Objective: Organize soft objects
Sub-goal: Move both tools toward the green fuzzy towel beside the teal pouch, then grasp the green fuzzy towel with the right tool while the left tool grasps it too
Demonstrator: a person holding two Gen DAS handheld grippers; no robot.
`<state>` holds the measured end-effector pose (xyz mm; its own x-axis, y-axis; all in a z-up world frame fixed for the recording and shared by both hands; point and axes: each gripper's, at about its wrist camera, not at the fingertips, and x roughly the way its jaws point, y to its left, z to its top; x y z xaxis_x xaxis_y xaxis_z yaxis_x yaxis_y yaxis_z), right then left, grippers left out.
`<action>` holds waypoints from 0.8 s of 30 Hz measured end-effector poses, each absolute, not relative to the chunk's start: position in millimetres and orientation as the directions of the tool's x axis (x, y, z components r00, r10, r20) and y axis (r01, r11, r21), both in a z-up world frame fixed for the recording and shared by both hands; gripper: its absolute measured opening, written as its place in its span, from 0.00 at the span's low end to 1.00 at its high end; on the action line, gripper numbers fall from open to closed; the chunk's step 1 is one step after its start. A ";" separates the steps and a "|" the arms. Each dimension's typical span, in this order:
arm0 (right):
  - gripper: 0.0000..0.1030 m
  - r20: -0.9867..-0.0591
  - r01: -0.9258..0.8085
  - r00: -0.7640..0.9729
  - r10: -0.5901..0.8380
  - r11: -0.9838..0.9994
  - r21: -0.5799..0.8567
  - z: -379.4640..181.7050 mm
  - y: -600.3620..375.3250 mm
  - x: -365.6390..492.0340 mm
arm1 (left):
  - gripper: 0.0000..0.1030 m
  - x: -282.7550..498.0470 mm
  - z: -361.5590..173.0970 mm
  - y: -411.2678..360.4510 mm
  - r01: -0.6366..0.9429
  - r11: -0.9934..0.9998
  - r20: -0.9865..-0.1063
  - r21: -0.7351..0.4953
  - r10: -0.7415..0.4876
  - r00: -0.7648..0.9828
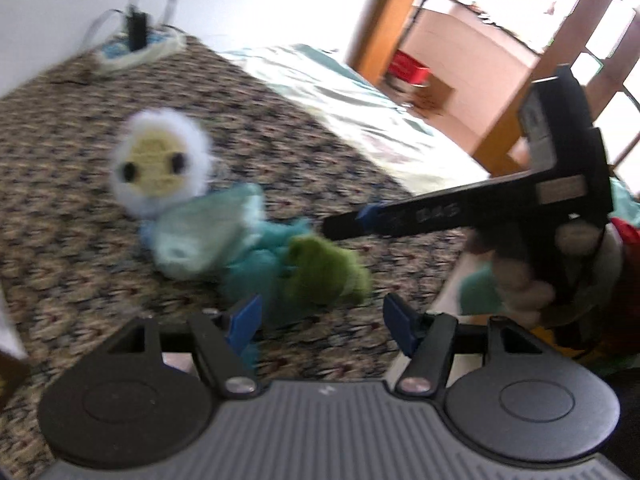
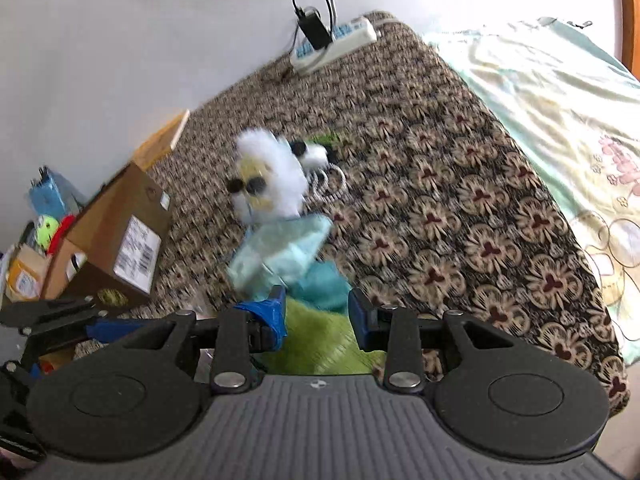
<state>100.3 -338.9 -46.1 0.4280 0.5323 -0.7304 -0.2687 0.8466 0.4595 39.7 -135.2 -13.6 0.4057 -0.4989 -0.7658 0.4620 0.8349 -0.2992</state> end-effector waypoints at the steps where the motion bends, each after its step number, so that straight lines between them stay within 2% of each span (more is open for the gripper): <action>1: 0.17 -0.734 -0.260 0.420 0.534 0.846 0.466 -48.5 -341.9 100.2 | 0.64 42.6 -16.7 -141.2 0.476 0.825 -0.765 -0.304 -0.509 0.394; 5: 0.17 -0.725 -0.212 0.368 0.583 0.811 0.545 -58.0 -351.1 104.1 | 0.64 56.8 -30.1 -155.1 0.487 0.819 -0.765 -0.304 -0.514 0.388; 10: 0.18 -0.722 -0.170 0.352 0.596 0.799 0.577 -63.5 -360.9 102.6 | 0.63 71.9 -49.9 -162.2 0.466 0.818 -0.779 -0.337 -0.520 0.350; 11: 0.18 -0.718 -0.156 0.347 0.603 0.792 0.590 -65.1 -363.5 102.4 | 0.60 72.2 -51.3 -163.3 0.467 0.818 -0.779 -0.335 -0.519 0.351; 13: 0.18 -0.718 -0.111 0.329 0.614 0.780 0.616 -71.8 -367.2 103.0 | 0.34 73.7 -53.8 -165.9 0.480 0.812 -0.783 -0.333 -0.522 0.338; 15: 0.18 -0.719 -0.073 0.308 0.623 0.769 0.635 -79.6 -369.8 102.3 | 0.20 75.9 -56.7 -166.8 0.485 0.807 -0.786 -0.338 -0.525 0.326; 18: 0.20 -0.708 -0.018 0.289 0.644 0.743 0.669 -87.9 -373.2 100.7 | 0.10 76.3 -58.7 -162.9 0.476 0.813 -0.784 -0.336 -0.521 0.337; 20: 0.16 -0.701 -0.015 0.291 0.652 0.735 0.678 -87.7 -373.7 99.1 | 0.03 75.4 -57.4 -157.4 0.465 0.814 -0.774 -0.349 -0.530 0.346; 24: 0.12 -0.668 -0.085 0.310 0.677 0.720 0.689 -74.0 -368.9 95.8 | 0.01 69.1 -45.8 -146.3 0.465 0.796 -0.734 -0.388 -0.572 0.366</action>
<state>95.8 -368.9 -74.0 0.3099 0.6765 -0.6680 -0.0853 0.7196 0.6892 69.1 -146.3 -45.8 0.3663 -0.5721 -0.7339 0.4654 0.7956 -0.3879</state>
